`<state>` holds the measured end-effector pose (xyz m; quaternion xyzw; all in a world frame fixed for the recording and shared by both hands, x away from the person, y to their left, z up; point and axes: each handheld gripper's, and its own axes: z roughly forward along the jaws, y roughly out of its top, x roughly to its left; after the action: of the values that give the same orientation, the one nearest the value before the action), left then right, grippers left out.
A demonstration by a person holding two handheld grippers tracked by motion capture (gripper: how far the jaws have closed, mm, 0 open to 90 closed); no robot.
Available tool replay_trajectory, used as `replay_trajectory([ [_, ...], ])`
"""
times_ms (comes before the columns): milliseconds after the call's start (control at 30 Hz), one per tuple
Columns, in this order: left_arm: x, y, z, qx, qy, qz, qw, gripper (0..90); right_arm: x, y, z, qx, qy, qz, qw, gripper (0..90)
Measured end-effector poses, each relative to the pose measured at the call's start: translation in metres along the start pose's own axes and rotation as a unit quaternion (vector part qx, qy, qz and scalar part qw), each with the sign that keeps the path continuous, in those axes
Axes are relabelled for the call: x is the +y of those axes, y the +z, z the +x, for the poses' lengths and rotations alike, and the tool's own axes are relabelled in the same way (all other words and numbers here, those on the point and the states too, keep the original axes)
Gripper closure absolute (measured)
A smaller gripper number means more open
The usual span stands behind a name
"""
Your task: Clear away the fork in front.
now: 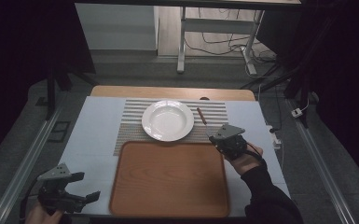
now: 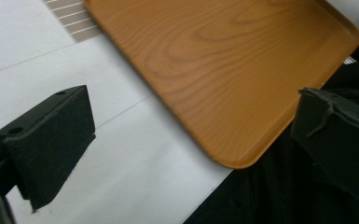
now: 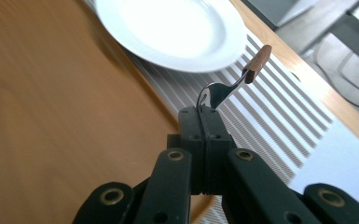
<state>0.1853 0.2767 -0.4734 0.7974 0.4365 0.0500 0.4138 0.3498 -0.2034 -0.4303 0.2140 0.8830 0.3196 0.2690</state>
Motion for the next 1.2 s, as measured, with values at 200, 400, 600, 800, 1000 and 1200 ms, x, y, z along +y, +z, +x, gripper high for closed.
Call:
replay_trajectory([
  [200, 0.010, 0.012, -0.004, -0.019, 0.030, 0.007, 0.9994, 0.0, -0.005, -0.020, 0.002, 0.046, 0.040, -0.046, 0.9971, 89.5],
  [400, 0.022, 0.027, -0.009, -0.038, 0.051, 0.015, 0.9979, 0.0, -0.010, -0.036, 0.008, 0.092, 0.057, -0.080, 0.9909, 89.5],
  [600, 0.037, 0.040, -0.014, -0.056, 0.074, 0.014, 0.9956, 0.0, -0.013, -0.046, 0.015, 0.143, 0.070, -0.109, 0.9813, 89.5],
  [800, 0.052, 0.055, -0.019, -0.066, 0.101, 0.026, 0.9923, 0.0, -0.016, -0.050, 0.024, 0.185, 0.073, -0.118, 0.9728, 89.5],
  [1000, 0.065, 0.070, -0.022, -0.067, 0.115, 0.041, 0.9902, 0.0, -0.017, -0.053, 0.034, 0.222, 0.070, -0.118, 0.9652, 89.5],
  [1200, 0.080, 0.081, -0.026, -0.072, 0.138, 0.055, 0.9863, 0.0, -0.020, -0.054, 0.048, 0.259, 0.070, -0.117, 0.9561, 89.5],
])
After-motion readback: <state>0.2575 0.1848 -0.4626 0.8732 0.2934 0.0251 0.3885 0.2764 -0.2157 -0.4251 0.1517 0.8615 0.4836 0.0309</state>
